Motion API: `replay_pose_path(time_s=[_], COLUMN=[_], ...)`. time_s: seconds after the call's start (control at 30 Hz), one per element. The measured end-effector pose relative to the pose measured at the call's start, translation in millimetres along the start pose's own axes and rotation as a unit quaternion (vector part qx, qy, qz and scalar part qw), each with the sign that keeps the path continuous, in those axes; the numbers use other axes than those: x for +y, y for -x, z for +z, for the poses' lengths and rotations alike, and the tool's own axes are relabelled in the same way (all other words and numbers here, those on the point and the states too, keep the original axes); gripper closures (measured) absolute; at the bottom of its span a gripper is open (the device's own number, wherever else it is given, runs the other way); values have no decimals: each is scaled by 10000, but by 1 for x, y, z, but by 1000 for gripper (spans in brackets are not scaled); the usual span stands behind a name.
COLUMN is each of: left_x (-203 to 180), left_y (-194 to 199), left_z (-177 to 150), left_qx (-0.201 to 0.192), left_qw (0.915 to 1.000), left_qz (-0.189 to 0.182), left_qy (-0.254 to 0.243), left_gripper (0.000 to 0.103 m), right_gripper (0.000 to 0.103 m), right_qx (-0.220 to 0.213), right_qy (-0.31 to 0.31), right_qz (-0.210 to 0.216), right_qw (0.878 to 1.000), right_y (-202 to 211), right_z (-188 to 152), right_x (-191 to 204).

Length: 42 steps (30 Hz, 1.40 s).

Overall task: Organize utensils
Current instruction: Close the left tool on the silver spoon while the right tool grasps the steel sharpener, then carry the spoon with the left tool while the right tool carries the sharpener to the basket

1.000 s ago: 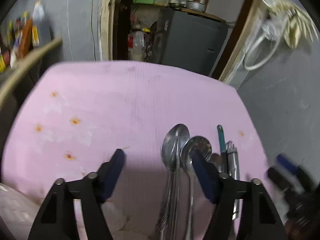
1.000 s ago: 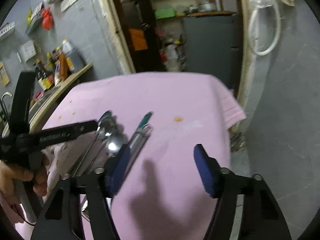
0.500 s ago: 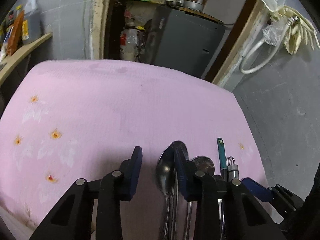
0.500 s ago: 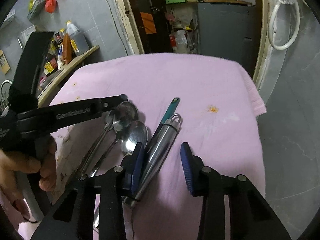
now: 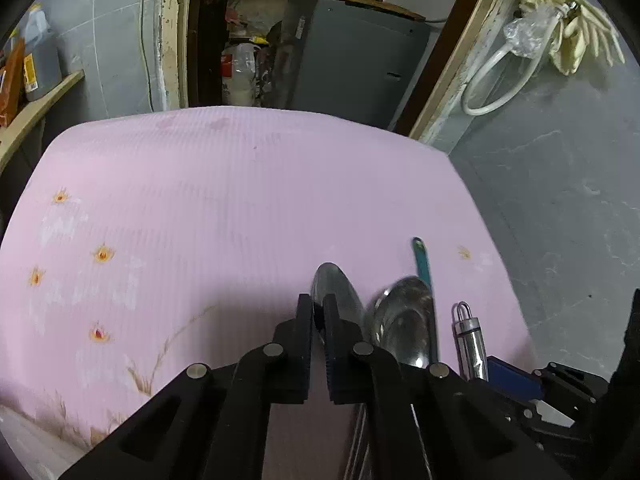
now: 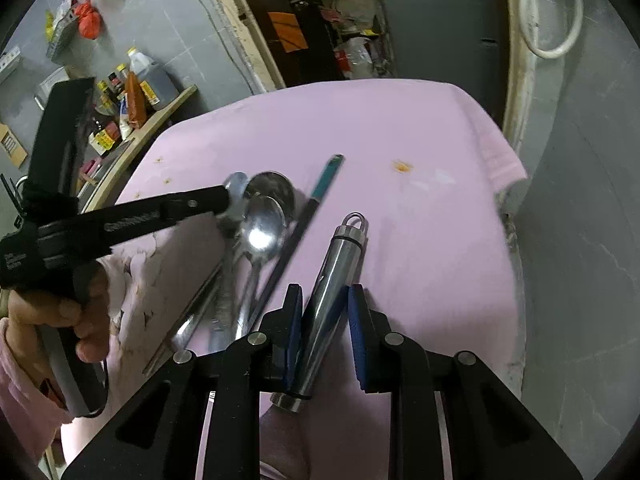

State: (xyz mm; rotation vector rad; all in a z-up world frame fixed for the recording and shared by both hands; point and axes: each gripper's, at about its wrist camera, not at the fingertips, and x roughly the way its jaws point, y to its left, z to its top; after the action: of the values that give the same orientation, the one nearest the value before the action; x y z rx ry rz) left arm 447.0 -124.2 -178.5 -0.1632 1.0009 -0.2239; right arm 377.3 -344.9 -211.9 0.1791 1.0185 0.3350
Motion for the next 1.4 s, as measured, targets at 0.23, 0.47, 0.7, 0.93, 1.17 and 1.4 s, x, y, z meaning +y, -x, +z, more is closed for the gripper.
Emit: replay_pose_path(time_s=[0.23, 0.47, 0.7, 0.93, 1.17, 1.4], left_x=[6, 21, 22, 11, 2, -24], left_y=[-4, -13, -17, -12, 10, 62], left_z=[-4, 1, 3, 1, -2, -18], left_qx=[238, 261, 296, 346, 193, -314], left_qw=[9995, 9964, 9956, 9980, 9991, 9990], left_qz=[-190, -636, -742, -429, -239, -33], left_qy=[117, 502, 480, 312, 291, -323], left_gripper=[97, 93, 91, 96, 101, 101], right_gripper=[80, 79, 73, 81, 86, 87], right_qx=[76, 29, -97, -56, -140, -981], right_qy=[-100, -247, -488, -791, -1524, -1279], right_qz=[-103, -117, -75, -144, 393, 304], right_qw=[9999, 9996, 9987, 9967, 9874, 9865], right_y=[-4, -11, -18, -20, -4, 63], right_z=[1, 11, 15, 18, 9, -9], right_x=[-3, -4, -3, -5, -21, -3])
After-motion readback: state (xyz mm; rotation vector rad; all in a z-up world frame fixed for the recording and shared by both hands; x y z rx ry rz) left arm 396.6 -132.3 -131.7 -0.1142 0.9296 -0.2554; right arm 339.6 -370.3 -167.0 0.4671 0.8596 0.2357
